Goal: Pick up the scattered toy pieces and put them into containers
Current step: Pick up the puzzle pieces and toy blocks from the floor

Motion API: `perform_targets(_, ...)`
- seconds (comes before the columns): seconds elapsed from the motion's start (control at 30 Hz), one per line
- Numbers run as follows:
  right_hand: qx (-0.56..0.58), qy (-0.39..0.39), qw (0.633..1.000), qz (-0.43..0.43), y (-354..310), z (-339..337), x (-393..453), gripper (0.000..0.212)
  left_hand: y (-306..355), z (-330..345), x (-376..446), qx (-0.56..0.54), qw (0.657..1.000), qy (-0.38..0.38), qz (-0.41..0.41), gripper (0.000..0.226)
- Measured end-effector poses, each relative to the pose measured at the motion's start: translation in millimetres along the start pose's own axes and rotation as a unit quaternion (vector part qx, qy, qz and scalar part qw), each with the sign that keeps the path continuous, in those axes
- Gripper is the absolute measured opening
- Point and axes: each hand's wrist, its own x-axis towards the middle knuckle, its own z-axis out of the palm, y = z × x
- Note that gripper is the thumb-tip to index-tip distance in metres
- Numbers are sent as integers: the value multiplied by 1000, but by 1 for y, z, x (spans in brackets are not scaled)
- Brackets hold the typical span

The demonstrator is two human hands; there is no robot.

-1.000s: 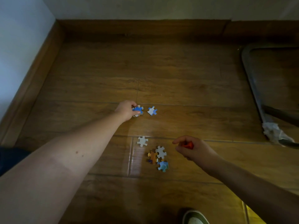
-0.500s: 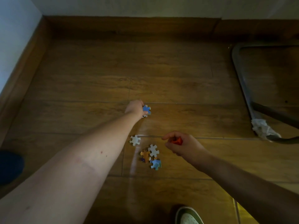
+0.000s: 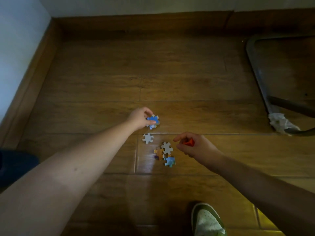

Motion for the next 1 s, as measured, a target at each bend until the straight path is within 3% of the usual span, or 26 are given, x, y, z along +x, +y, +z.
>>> perform_targets(0.2, -3, 16, 1000, 6, 9, 7, -17, 13, -41, 19, -34, 77, 994, -80, 19, 45)
perform_targets(0.47, -1, 15, 1000, 12, 11, 11, -35, 15, -35, 30, -48, 150, 986, -19, 71, 34)
perform_targets(0.67, 3, 24, 1000, 7, 13, 12, -37, 15, -30, 31, -62, 119, 991, -44, 35, 36)
perform_targets(0.87, 4, 25, 1000, 4, 15, 14, -38, 15, -13, 49, -81, 92, 985, -136, 55, 54)
perform_targets(1.0, 0, 35, 999, 1, 18, 11, -39, 15, -18, 77, -90, 97, 988, -91, 80, 56)
